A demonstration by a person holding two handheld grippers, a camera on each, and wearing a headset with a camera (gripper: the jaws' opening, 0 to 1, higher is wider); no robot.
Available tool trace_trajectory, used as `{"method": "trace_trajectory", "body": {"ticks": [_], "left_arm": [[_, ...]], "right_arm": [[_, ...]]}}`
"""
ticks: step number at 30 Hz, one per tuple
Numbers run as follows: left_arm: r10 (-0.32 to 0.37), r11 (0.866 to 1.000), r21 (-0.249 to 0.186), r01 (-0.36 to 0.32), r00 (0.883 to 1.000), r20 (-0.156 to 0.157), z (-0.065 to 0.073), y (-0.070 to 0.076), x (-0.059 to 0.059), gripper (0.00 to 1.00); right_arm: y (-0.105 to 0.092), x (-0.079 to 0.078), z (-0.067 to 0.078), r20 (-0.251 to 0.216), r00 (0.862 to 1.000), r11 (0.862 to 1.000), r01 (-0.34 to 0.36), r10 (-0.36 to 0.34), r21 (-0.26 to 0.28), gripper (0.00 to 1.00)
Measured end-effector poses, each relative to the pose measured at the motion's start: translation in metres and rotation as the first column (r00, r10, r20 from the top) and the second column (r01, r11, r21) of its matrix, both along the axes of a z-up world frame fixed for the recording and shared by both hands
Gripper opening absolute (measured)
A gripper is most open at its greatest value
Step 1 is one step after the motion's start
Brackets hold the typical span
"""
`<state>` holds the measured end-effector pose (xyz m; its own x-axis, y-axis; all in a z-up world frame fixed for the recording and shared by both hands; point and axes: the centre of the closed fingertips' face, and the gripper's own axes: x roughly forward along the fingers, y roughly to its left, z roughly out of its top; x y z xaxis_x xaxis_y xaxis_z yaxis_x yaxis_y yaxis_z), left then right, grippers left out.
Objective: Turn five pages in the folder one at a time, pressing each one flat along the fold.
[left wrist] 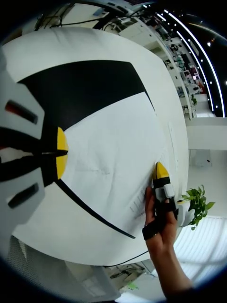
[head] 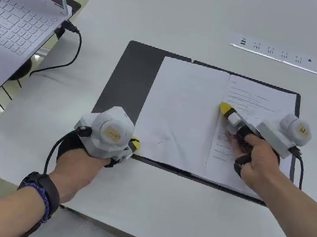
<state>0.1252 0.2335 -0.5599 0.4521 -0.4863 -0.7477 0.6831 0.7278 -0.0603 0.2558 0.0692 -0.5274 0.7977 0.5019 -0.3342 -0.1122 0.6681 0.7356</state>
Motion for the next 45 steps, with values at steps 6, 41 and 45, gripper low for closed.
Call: {"method": "trace_trajectory", "body": {"ticks": [6,41,45], "left_arm": [[0.001,1.0,-0.001,-0.001,1.0,-0.003,0.0,0.0,0.0,0.0],[-0.001,1.0,-0.012,0.001,1.0,-0.006,-0.001,0.001,-0.001,0.0],[0.0,1.0,-0.013,0.0,1.0,-0.01,-0.002,0.001,-0.001,0.0]], "right_arm": [[-0.001,0.019,0.001,0.006,0.999,0.999,0.044,-0.044,0.016,0.0],[-0.008,0.091,-0.008,-0.032,0.983,0.982,0.182,-0.18,0.059,0.0],[-0.006,0.084,-0.008,-0.023,0.987,0.986,0.158,-0.157,0.054,0.0]]}}
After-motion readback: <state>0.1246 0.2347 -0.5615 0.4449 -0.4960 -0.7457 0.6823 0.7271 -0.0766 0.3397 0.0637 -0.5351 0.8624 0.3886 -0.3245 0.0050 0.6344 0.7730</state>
